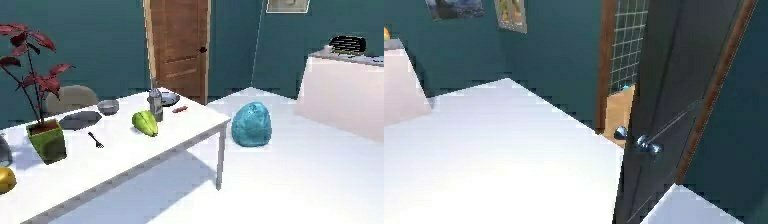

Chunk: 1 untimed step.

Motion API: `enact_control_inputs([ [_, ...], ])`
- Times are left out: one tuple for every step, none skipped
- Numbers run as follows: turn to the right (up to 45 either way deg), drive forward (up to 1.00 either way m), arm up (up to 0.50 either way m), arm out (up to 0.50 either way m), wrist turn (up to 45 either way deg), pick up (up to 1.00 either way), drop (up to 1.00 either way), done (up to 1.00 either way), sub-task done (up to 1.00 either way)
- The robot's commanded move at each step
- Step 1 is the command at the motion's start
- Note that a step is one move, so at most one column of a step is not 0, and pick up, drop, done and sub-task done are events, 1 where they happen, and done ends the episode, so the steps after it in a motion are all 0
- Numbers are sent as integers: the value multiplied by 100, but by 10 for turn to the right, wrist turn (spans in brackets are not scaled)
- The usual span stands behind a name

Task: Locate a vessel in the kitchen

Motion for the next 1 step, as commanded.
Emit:
enact_control_inputs([
  [450, 0, 0, 0, 0, 0, 0, 0, 0],
])
